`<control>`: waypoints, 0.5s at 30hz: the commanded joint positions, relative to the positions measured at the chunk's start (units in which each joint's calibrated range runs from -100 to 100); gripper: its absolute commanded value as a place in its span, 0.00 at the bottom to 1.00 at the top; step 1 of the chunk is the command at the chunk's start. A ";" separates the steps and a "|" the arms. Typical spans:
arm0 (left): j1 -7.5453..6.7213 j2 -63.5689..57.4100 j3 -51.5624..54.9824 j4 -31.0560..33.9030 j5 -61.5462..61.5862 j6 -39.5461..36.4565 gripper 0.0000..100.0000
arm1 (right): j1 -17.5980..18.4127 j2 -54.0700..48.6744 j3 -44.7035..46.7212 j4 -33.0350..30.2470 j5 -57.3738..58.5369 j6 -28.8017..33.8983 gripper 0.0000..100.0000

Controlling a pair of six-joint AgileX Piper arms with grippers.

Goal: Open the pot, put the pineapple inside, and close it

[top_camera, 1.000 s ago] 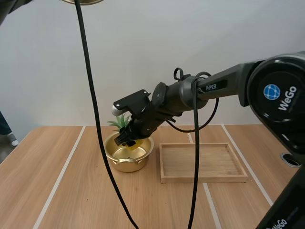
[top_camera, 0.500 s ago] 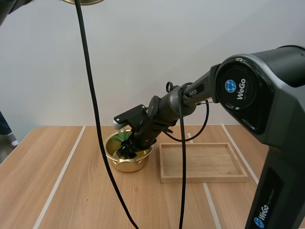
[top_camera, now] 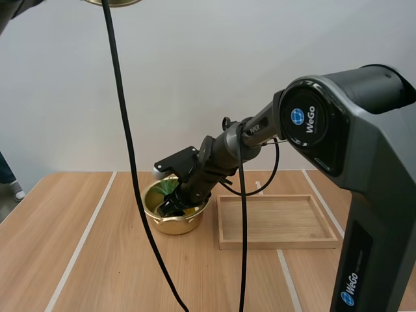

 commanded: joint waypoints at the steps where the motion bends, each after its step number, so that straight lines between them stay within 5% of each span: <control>1: -0.10 -0.38 -0.48 -0.77 -1.83 -0.19 0.00 | -0.06 0.81 0.43 -1.00 0.10 -0.52 0.00; 7: -0.10 -0.38 -0.48 -0.77 -1.83 -0.19 0.00 | -0.06 1.37 0.43 -1.00 0.48 -0.52 0.00; 9: -0.10 -0.38 -0.48 -0.77 -1.83 -0.19 0.00 | -0.06 1.37 0.43 -1.00 0.48 -0.52 0.22; 13: -0.10 -0.38 -0.48 -0.77 -1.83 -0.19 0.00 | -0.06 1.37 0.43 -0.84 -1.08 -0.52 0.92; 15: -0.10 -0.38 -0.48 -0.77 -1.83 -0.19 0.00 | -0.06 1.37 0.43 -0.84 -1.90 -0.52 1.00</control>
